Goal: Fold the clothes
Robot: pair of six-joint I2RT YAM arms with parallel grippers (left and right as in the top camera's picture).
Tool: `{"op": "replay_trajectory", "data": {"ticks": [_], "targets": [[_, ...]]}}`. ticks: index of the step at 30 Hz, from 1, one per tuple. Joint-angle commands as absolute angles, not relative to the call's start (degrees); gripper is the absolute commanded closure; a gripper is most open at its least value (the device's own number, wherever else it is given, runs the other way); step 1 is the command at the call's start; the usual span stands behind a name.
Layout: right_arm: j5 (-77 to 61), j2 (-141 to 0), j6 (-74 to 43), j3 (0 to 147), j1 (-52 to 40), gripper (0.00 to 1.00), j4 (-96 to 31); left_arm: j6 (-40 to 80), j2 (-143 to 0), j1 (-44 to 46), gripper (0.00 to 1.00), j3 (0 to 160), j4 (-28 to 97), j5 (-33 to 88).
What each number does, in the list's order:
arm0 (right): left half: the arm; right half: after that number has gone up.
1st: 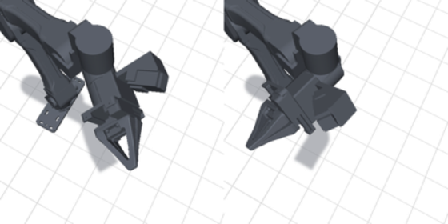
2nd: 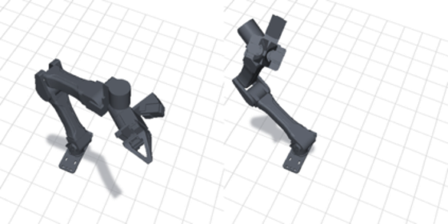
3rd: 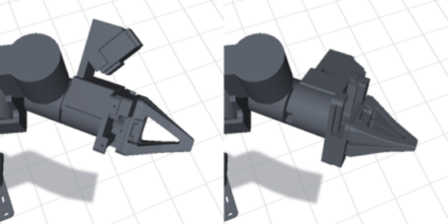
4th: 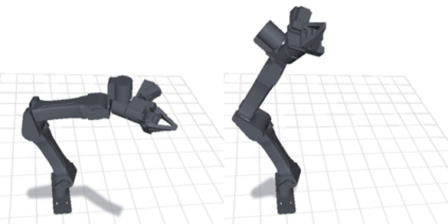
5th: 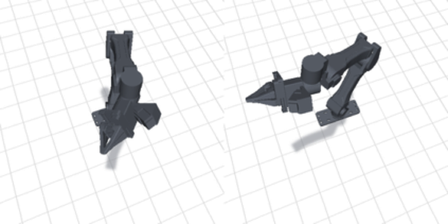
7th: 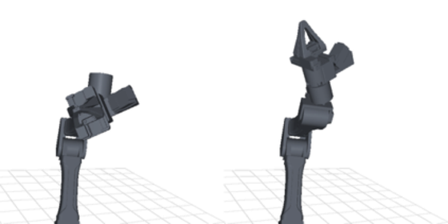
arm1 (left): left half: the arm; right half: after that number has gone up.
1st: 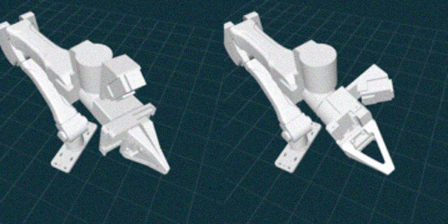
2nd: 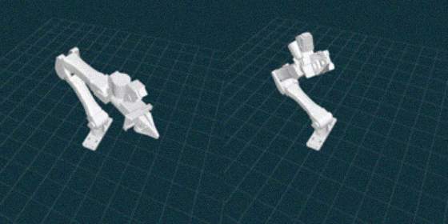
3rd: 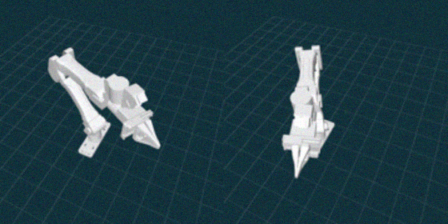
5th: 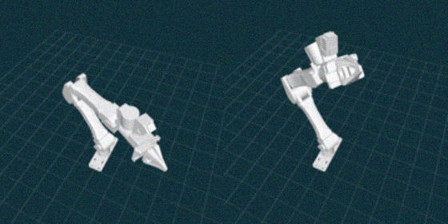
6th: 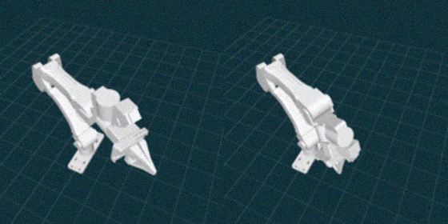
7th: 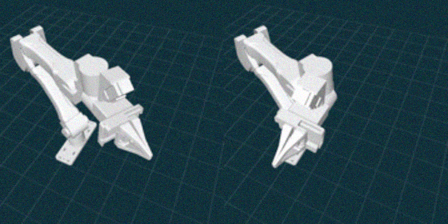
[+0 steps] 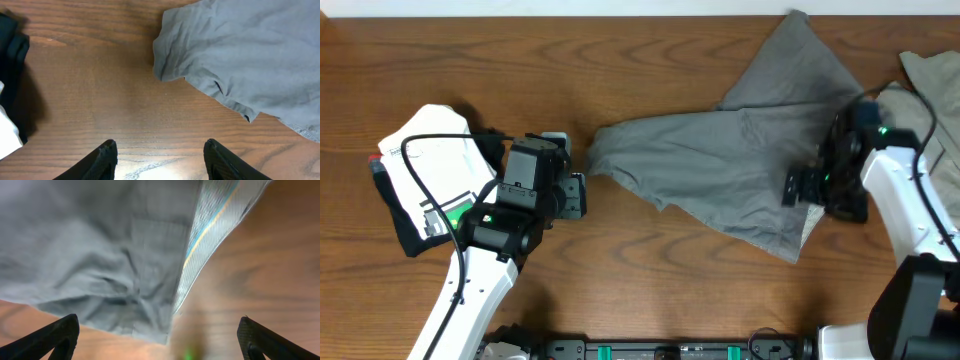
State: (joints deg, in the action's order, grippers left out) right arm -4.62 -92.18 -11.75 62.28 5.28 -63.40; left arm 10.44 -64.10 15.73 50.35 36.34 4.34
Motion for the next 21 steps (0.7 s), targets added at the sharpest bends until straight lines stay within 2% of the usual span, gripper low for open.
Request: {"op": "replay_trajectory", "data": {"ticks": [1, 10, 13, 14, 15, 18, 21], "targets": [[-7.66, -91.94, -15.73, 56.4, 5.19, 0.01, -61.43, 10.11, -64.36, 15.33, 0.42, 50.87, 36.38, 4.51], [-14.96, -91.94, -15.9, 43.46, 4.84, 0.02, -48.69, 10.11, -64.36, 15.33, 0.42, 50.85, 36.34, 4.51], [-15.27, -91.94, -16.78, 40.36, 4.84, 0.05, -45.65, 10.11, -64.36, 15.33, 0.42, 50.87, 36.34, 4.51], [-15.31, -91.94, -17.06, 39.59, 4.84, 0.13, -44.66, 10.11, -64.36, 15.33, 0.42, 50.87, 36.34, 4.51], [-15.46, -91.94, -17.21, 38.83, 4.84, 0.32, -43.48, 10.11, -64.36, 15.33, 0.42, 50.87, 36.36, 4.51], [-16.16, -91.94, -17.21, 37.91, 4.86, 0.99, -40.32, 10.11, -64.36, 15.33, 0.42, 50.87, 36.36, 4.51], [-16.1, -91.77, -17.17, 38.06, 4.86, 0.99, -38.46, 10.11, -64.36, 15.33, 0.42, 50.87, 36.36, 4.51]]}}
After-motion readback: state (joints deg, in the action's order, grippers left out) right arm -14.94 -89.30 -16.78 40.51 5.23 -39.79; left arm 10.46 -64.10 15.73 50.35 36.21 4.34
